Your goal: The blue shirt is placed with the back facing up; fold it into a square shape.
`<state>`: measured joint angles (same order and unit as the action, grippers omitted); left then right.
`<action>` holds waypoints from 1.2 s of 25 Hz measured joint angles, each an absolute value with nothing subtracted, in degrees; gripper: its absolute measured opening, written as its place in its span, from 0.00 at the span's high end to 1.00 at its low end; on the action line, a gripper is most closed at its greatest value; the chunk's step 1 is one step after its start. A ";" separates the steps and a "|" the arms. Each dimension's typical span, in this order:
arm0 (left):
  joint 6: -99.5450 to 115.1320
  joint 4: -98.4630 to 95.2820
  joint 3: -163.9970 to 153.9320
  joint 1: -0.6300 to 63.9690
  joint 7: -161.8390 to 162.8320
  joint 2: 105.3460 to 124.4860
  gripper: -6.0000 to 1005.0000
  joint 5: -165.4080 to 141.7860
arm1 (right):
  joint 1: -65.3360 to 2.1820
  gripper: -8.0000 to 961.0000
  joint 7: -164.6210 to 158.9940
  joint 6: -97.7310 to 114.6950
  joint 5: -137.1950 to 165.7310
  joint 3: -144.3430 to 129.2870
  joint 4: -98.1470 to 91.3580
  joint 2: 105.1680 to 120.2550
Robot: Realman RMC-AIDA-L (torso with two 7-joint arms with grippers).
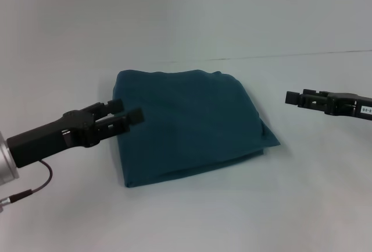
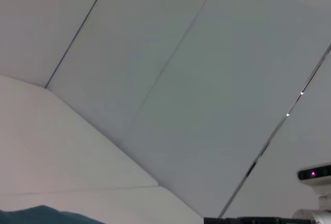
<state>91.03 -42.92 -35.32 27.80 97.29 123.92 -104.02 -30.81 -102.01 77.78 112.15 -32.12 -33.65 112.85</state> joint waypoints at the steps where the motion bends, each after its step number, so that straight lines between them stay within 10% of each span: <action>1: 91.06 -42.92 -35.33 27.80 97.19 123.92 0.11 -104.27 | -30.80 0.26 -101.63 78.05 112.15 -32.14 -33.65 112.89; 9: 91.62 -42.91 -35.52 27.82 96.67 123.92 0.11 -105.27 | -30.82 0.11 -99.20 79.54 112.05 -32.35 -34.08 113.45; 30: 91.89 -42.89 -36.05 27.87 95.32 123.93 0.11 -107.63 | -30.85 0.12 -96.79 80.73 112.14 -33.65 -34.10 113.55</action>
